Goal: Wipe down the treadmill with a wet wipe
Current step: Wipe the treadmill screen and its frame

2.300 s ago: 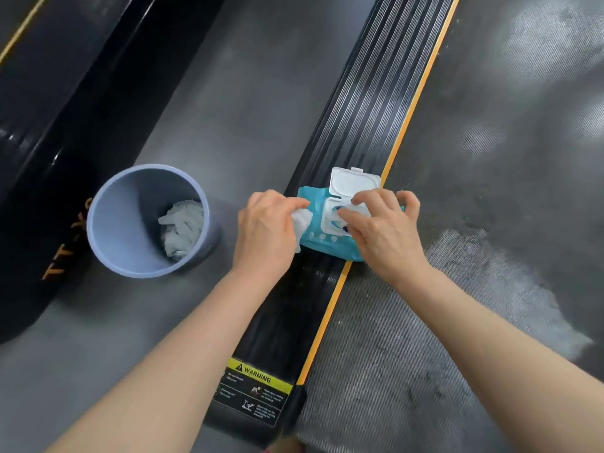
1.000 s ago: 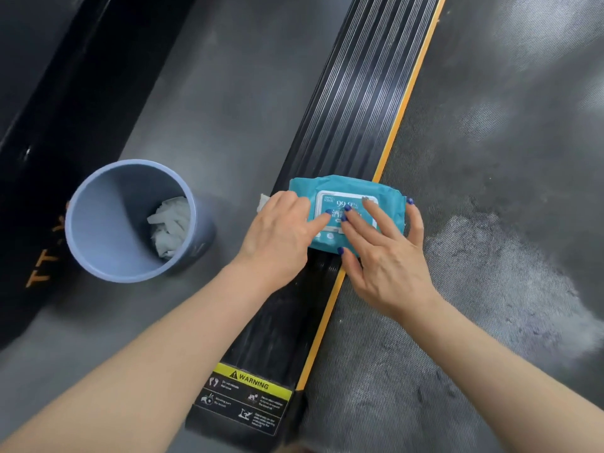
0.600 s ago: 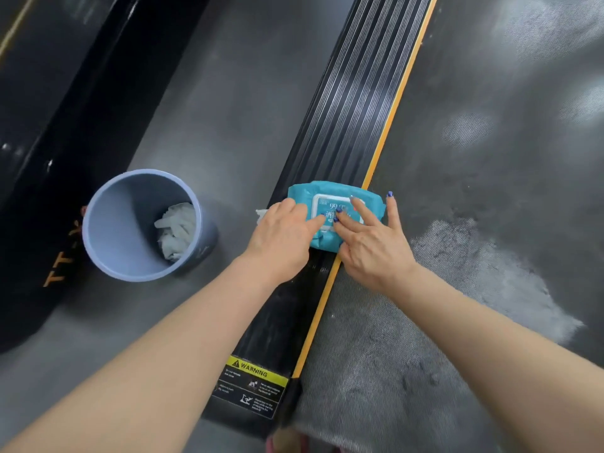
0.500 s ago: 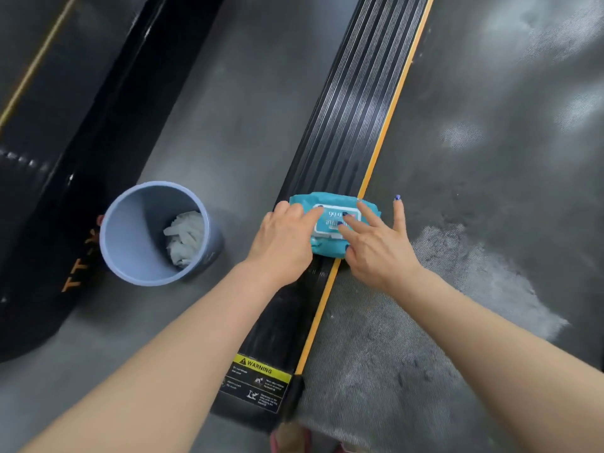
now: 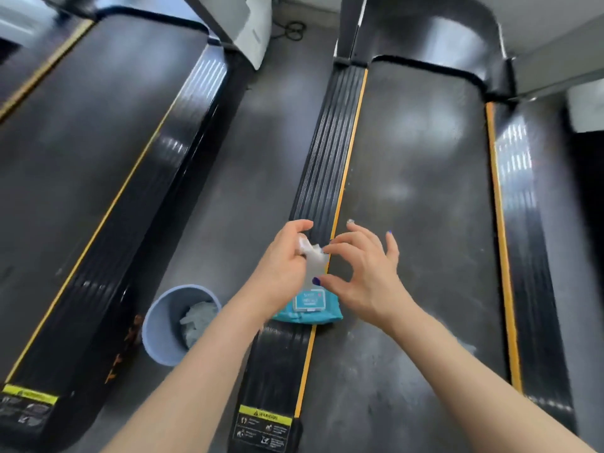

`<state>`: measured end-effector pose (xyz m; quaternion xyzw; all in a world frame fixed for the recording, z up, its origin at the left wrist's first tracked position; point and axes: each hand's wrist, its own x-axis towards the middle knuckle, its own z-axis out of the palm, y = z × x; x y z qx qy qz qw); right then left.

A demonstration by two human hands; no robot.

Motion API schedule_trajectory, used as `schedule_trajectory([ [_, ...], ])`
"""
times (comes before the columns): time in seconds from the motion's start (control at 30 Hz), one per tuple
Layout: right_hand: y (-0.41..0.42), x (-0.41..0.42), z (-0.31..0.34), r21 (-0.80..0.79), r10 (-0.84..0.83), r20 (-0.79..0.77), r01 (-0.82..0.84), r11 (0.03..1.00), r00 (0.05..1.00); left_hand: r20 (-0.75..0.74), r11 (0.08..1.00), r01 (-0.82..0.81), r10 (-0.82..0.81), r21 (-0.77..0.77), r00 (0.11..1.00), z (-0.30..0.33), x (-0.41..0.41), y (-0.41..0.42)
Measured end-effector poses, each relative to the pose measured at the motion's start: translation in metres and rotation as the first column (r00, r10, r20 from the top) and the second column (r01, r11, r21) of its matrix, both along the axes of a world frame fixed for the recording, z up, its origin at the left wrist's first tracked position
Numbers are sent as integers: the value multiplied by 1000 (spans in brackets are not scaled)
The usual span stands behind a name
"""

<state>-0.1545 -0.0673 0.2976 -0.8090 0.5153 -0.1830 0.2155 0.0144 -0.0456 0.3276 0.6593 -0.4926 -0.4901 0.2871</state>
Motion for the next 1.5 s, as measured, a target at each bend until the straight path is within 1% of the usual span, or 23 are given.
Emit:
schedule_trajectory([
  [0.1,-4,-5,63,-88,-111,94,119,989,989,-15,992,-4,2,-129,1000,64,0,-2],
  [0.2,-8,-14,125,-93,-212,141,226,970,967,4,975,25,-25,-220,1000,122,-2,-7],
  [0.3,-10,-31,190,-93,-260,200,282,955,945,16,954,40,-36,-299,999,179,-9,-12],
  [0.37,-10,-45,234,-61,-272,288,301,952,918,26,943,74,-69,-324,997,215,-16,-17],
  [0.5,-9,-77,316,9,-322,461,359,933,827,36,925,163,-160,-343,986,280,-38,-29],
  [0.63,-13,-108,377,-5,-331,575,408,913,748,42,902,242,-243,-359,969,338,-67,-39],
  [0.73,-20,-128,409,-53,-309,618,431,901,723,11,880,281,-300,-383,954,371,-89,-49],
  [0.83,-36,-151,433,-112,-273,629,432,895,728,31,862,305,-321,-405,947,392,-113,-66],
  [1.03,-94,-212,467,-223,-206,587,400,889,783,131,848,270,-236,-455,963,429,-159,-131],
  [1.17,-153,-259,498,-330,-208,482,396,857,851,263,842,286,-179,-458,948,472,-198,-186],
  [1.23,-180,-280,521,-456,-151,423,354,816,893,332,849,299,-157,-435,930,502,-220,-215],
  [1.27,-190,-289,531,-535,-109,384,317,783,917,305,859,271,-143,-433,942,517,-231,-228],
  [1.3,-198,-297,541,-592,-79,348,284,754,934,213,880,216,-135,-422,968,531,-241,-239],
  [1.33,-204,-305,551,-624,-63,324,263,736,944,78,907,150,-129,-394,989,544,-251,-247],
  [1.37,-208,-312,558,-644,-56,305,249,723,951,-68,931,95,-127,-352,990,557,-260,-252],
  [1.43,-212,-321,569,-668,-65,274,238,705,959,-324,962,64,-151,-264,934,582,-277,-258],
  [1.47,-213,-324,574,-671,-71,259,232,704,963,-416,971,73,-164,-226,895,593,-283,-260],
  [1.5,-213,-326,577,-672,-76,240,222,707,968,-472,977,86,-171,-196,865,603,-288,-261],
])
